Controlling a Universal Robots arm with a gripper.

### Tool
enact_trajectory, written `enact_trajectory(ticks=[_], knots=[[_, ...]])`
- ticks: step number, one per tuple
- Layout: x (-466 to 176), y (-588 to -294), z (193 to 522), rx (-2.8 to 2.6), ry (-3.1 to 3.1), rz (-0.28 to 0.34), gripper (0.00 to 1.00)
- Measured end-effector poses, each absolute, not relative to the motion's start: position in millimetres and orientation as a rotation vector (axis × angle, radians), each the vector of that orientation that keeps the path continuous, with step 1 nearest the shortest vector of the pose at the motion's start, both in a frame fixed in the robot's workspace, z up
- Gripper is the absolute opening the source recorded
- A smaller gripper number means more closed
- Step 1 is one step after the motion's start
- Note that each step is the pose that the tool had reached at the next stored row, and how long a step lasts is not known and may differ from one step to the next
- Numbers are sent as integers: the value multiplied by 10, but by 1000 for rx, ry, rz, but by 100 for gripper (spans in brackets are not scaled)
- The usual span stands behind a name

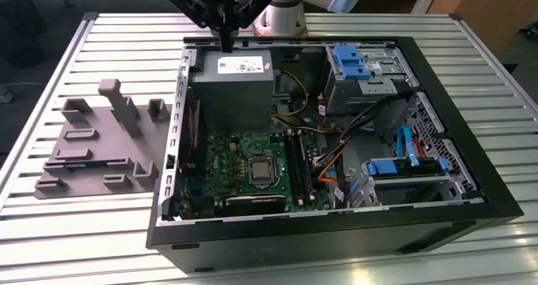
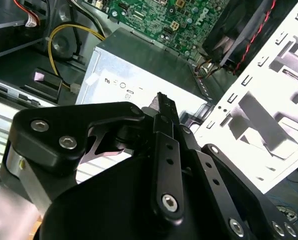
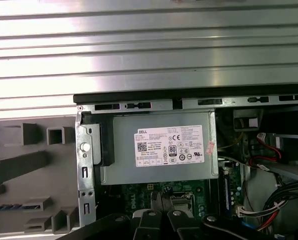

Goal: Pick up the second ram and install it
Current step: 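Reach for the second ram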

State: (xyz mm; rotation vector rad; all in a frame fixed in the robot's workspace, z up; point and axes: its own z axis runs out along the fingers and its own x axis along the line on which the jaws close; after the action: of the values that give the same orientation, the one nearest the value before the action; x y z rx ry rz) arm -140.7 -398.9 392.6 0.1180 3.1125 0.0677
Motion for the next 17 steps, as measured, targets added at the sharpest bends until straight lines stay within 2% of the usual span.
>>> enact_trajectory(ticks=[17], knots=[[-1487,-3989,3923,118,3113,68,11]])
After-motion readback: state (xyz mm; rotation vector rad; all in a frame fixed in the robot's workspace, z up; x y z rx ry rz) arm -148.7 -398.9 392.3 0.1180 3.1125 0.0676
